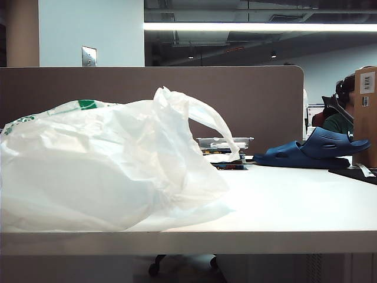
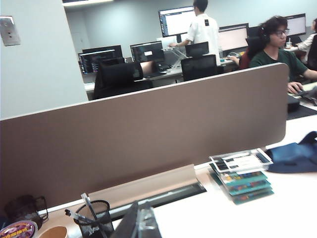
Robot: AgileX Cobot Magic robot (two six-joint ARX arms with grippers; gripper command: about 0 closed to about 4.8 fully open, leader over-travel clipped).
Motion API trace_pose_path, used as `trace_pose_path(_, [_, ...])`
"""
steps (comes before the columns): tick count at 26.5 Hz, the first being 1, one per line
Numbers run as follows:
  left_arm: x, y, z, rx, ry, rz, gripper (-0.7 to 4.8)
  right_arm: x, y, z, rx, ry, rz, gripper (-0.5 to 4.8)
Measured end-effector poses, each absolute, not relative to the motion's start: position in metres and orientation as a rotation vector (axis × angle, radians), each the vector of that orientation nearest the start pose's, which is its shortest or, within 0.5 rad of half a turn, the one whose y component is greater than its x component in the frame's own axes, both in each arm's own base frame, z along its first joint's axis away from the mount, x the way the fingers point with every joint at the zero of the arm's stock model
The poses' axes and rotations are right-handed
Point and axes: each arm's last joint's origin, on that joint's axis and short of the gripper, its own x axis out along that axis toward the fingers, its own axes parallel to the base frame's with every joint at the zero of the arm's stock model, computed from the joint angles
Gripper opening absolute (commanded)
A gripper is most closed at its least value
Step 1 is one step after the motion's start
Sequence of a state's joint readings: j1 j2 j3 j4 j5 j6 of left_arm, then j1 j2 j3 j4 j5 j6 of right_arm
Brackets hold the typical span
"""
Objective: Put the power bank into the bag.
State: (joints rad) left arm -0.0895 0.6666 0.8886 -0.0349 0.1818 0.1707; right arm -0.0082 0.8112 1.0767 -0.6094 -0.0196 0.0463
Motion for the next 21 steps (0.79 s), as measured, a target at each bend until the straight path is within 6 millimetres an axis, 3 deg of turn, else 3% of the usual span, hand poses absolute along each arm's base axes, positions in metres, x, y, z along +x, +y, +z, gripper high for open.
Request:
trace_pose_path(6, [0.121, -0.016, 0.384, 0.177, -0.171, -0.249, -0.07, 0.128, 0.0, 0.356, 0.056, 0.301, 0.004, -0.05])
trace_pose_path(9, [0.115, -0.015, 0.366, 0.176, -0.145, -0.251, -0.07, 0.116, 0.0, 0.339, 0.056, 0.277, 0.004, -0.05])
trace_pose_path(11, [0.106, -0.014, 0.348, 0.175, -0.14, -0.25, -0.07, 0.122, 0.0, 0.323, 0.064, 0.297, 0.004, -0.05])
trace_pose_path(14, [0.098, -0.014, 0.331, 0.175, -0.143, -0.251, -0.07, 0.103, 0.0, 0.302, 0.077, 0.272, 0.002, -0.05])
trace_pose_path(17, [0.092, -0.013, 0.315, 0.175, -0.152, -0.247, -0.07, 0.109, 0.001, 0.299, 0.09, 0.208, 0.02, -0.05])
trace_pose_path(19, [0.09, -0.013, 0.302, 0.163, -0.148, -0.25, -0.07, 0.113, 0.002, 0.283, 0.097, 0.239, 0.024, -0.05])
trace_pose_path(21, [0.084, -0.012, 0.286, 0.148, -0.142, -0.251, -0.07, 0.095, 0.001, 0.261, 0.103, 0.264, 0.017, -0.05])
